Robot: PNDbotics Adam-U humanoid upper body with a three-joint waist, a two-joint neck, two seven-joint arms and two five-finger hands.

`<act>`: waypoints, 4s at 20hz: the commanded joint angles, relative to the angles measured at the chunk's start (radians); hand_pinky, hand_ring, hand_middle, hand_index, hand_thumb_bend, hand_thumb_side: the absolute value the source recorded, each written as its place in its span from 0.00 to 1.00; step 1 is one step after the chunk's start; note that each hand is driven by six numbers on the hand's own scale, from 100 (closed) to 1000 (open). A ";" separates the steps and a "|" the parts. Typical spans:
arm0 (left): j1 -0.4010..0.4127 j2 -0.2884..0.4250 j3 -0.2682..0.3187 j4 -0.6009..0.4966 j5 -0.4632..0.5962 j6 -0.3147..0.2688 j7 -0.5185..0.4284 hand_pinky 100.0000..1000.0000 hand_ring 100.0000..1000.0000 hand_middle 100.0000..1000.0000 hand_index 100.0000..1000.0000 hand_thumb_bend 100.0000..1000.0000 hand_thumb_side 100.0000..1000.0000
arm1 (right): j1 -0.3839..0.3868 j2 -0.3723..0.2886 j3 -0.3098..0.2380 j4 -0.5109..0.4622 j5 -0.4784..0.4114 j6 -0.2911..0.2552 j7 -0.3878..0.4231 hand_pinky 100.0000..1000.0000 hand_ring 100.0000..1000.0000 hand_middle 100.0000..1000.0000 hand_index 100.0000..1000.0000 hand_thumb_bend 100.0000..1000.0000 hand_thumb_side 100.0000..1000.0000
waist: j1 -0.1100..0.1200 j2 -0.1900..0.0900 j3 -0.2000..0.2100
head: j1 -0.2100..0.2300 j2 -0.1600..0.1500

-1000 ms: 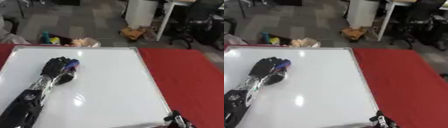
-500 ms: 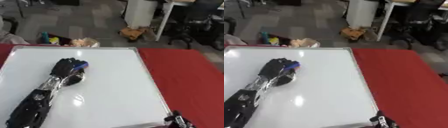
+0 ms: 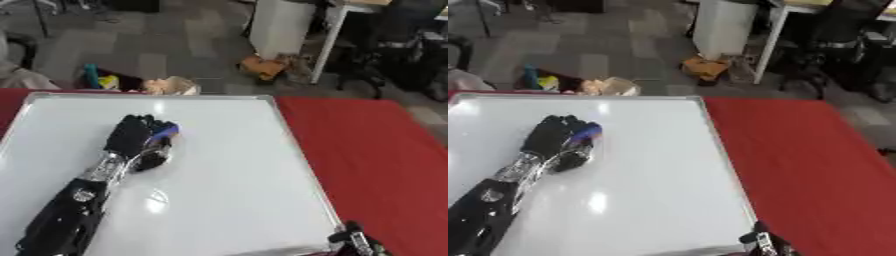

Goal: Wipe the whiteboard clean with a brush.

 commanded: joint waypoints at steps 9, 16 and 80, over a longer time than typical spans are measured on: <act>0.045 0.055 0.034 0.099 -0.031 0.088 0.037 0.88 0.78 0.77 0.88 0.00 0.61 | -0.001 -0.012 -0.003 -0.015 -0.001 0.000 -0.001 0.36 0.28 0.06 0.50 0.00 0.83 | 0.001 0.000 0.014 | -0.006 -0.012; 0.071 0.121 0.062 0.109 0.017 0.137 0.035 0.88 0.78 0.77 0.87 0.00 0.60 | 0.000 -0.012 -0.006 -0.015 0.000 0.001 -0.003 0.36 0.28 0.06 0.50 0.00 0.83 | 0.002 -0.001 0.023 | -0.011 -0.016; 0.063 0.001 -0.067 -0.029 0.070 -0.065 -0.062 0.85 0.79 0.76 0.90 0.00 1.00 | 0.004 -0.013 -0.005 -0.015 -0.003 0.003 -0.001 0.36 0.28 0.06 0.50 0.00 0.83 | 0.001 -0.011 0.017 | -0.011 -0.013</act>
